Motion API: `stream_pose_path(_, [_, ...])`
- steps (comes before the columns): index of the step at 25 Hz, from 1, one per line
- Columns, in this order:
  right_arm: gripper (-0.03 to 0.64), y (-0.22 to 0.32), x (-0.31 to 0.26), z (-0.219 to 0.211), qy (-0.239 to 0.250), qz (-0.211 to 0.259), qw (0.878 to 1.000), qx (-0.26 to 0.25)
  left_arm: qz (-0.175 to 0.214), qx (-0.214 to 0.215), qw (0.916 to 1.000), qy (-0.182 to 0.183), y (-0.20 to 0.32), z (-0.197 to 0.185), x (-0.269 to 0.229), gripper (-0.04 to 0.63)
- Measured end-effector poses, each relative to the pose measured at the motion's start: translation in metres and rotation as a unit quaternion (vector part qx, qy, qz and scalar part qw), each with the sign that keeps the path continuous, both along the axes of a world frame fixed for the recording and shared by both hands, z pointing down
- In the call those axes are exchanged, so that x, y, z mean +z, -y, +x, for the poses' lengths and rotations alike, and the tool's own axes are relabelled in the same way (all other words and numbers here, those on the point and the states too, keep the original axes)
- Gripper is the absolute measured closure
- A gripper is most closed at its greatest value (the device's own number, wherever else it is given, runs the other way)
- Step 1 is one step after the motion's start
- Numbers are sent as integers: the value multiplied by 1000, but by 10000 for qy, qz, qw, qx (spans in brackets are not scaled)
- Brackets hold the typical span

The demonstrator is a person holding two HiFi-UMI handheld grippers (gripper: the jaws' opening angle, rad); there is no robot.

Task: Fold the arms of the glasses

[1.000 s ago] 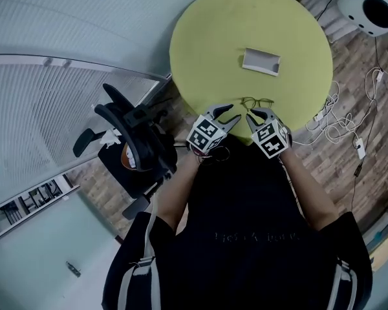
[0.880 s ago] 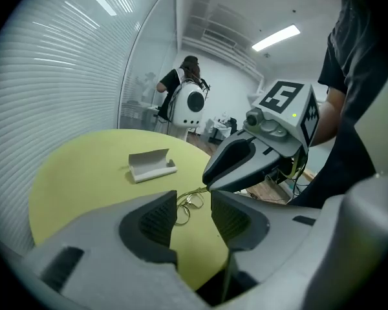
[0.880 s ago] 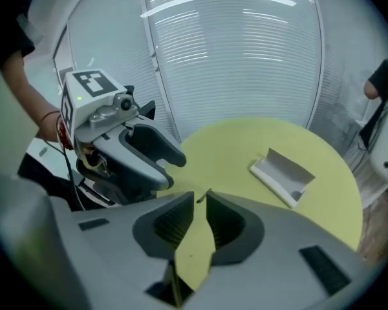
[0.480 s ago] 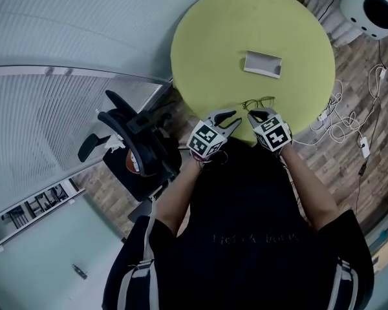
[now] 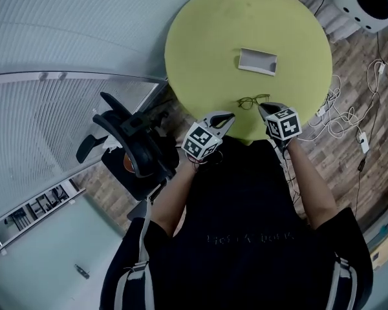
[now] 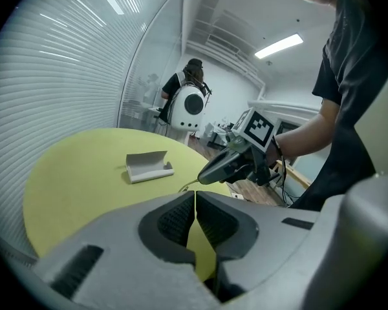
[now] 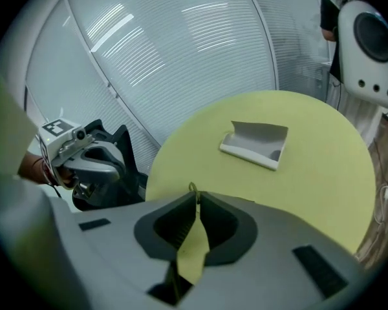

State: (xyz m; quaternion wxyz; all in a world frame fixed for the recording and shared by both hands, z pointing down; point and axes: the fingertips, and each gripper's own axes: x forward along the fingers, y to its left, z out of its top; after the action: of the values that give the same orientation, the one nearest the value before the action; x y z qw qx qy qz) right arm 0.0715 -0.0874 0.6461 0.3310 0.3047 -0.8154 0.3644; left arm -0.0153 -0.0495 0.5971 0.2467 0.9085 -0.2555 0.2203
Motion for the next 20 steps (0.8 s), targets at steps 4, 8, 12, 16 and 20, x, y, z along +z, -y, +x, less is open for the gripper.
stream_pose_path(4, [577, 9, 22, 18, -110, -209, 9995, 195, -88, -23, 9999, 116, -5, -1, 3, 571])
stream_pose_path(8, [577, 13, 45, 35, -67, -529, 9975, 460, -132, -103, 9996, 207, -5, 0, 5, 571])
stream_pose_path(12, [577, 14, 64, 46, -269, -678, 9959, 537, -182, -243, 9991, 293, -3, -3, 8, 571])
stream_pose_path(16, [577, 13, 80, 52, -483, -749, 9944, 571, -244, -325, 9988, 282, -4, -6, 10, 571])
stream_pose_path(20, [577, 13, 90, 50, -476, -808, 9941, 553, -347, -458, 9980, 264, -6, -11, 13, 571])
